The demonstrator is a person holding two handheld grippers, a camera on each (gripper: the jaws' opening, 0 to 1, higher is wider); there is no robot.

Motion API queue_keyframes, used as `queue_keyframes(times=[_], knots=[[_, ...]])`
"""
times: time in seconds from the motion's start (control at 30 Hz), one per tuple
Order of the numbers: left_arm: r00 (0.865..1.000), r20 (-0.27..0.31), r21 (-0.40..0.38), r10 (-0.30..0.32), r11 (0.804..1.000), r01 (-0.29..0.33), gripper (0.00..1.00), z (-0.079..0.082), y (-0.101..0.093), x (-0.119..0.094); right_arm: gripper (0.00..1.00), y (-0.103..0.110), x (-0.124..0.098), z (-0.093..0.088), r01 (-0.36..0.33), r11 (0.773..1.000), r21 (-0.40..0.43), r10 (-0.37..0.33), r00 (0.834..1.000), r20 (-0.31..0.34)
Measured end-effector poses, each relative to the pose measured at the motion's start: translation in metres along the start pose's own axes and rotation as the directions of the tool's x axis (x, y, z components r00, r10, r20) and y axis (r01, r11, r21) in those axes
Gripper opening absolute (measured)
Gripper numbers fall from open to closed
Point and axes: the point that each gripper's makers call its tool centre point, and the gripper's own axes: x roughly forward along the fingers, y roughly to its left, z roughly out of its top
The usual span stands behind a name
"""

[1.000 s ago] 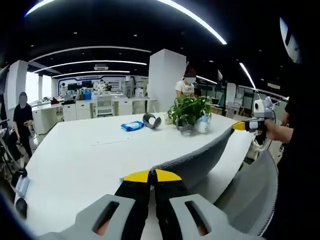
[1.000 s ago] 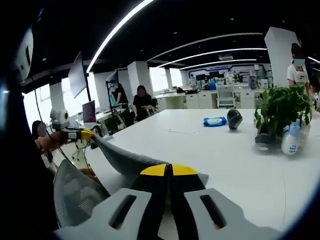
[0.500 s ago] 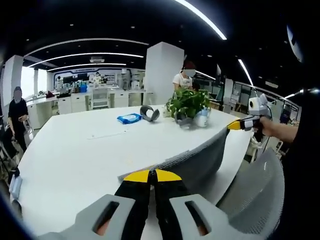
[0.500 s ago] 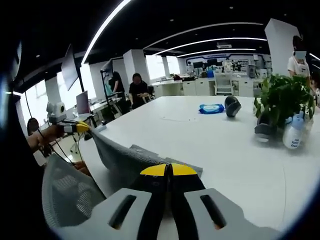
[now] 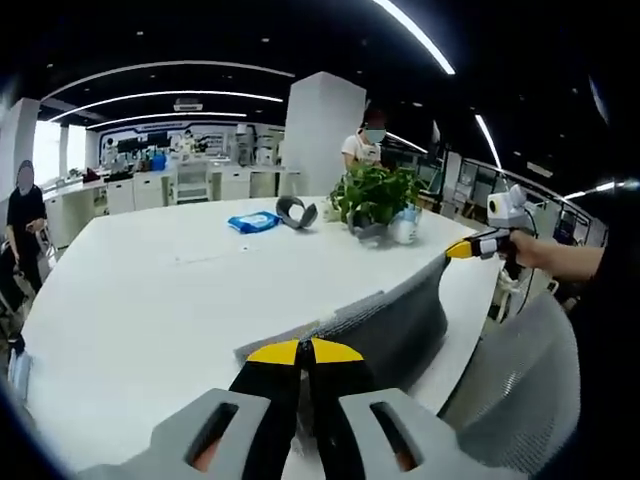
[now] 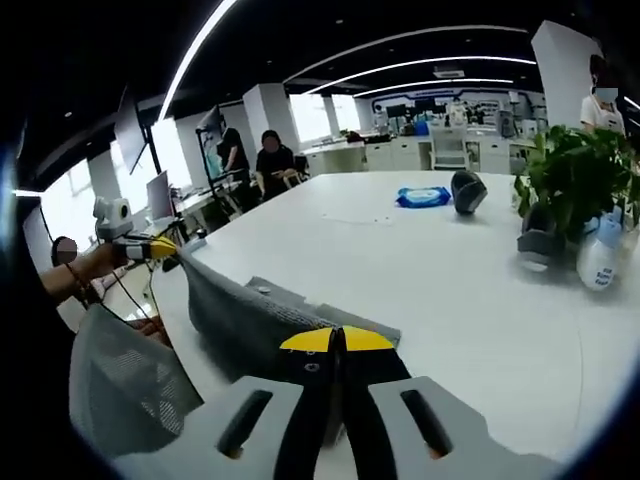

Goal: Fold the towel on the table until its edges align and the towel forms a compact rectangular stack.

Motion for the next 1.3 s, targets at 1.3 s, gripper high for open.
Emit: queue_keyframes(times=[1.3], knots=[[0.98, -0.201, 0.12, 0.0, 0.992, 0.024, 0.02, -0.032, 0.056, 0.081, 0.0, -0.055, 0.084, -0.031, -0.019, 0.996, -0.092, -0.007, 0.96, -0.278]])
